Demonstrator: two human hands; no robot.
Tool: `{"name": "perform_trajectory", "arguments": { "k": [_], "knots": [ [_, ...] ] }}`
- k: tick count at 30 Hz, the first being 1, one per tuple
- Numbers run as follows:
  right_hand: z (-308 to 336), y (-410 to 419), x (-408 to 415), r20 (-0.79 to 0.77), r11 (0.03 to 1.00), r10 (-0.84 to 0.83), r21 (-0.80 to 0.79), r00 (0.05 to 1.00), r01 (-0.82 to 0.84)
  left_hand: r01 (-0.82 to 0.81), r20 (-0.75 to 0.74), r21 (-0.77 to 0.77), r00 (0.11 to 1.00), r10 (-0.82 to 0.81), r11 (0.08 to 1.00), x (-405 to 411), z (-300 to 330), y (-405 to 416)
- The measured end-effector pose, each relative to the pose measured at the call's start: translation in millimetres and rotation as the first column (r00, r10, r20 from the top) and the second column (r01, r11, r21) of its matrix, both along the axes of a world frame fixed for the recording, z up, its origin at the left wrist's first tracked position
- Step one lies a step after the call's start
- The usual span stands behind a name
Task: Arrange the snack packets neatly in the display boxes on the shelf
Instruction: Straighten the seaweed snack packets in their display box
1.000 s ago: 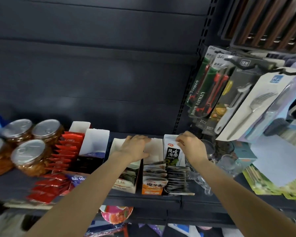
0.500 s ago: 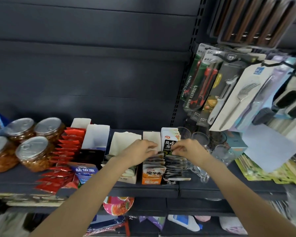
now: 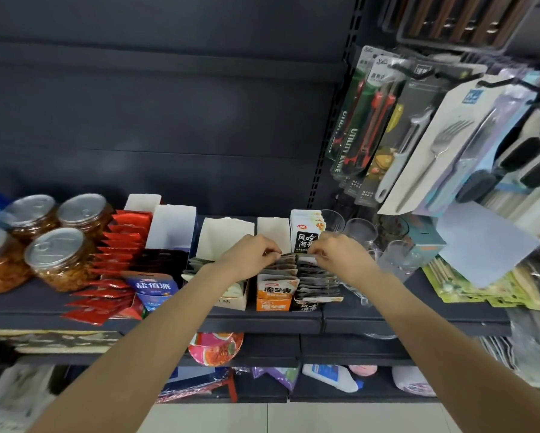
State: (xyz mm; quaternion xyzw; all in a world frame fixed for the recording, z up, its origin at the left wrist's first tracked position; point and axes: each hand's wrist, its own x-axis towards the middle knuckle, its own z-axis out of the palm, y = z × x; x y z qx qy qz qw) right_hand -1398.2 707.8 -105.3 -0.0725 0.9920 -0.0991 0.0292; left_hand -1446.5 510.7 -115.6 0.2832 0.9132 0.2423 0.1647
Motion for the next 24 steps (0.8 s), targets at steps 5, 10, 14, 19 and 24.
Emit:
{"name": "perform_trajectory", "arguments": {
  "k": [5,10,14,19,24],
  "knots": [
    [12,6,4,-0.009,0.974,-0.082,-0.213,0.997,0.078,-0.021,0.057,0.034,0.998,0.019,0.999,0,3,0],
    [44,18,4,-0.176,0.889,-0.226,-0.439,0.958,0.129,-0.129,0.126,0.169,0.986,0.108,0.977,-3,10,2],
    [64,25,1,-0.229,0.767,-0.334,-0.629,0.914,0.123,-0.308,0.308,0.372,0.931,0.197,0.876,-6,24,11],
    [84,26,1,-0.21,0.565,-0.368,-0.824,0.906,0.039,-0.618,0.677,0.427,0.703,0.22,0.661,-9,45,23],
    [83,33,5,-0.263,0.581,-0.379,-0.814,0.887,0.007,-0.735,0.785,0.461,0.599,0.157,0.498,-13,53,22]
  ]
}}
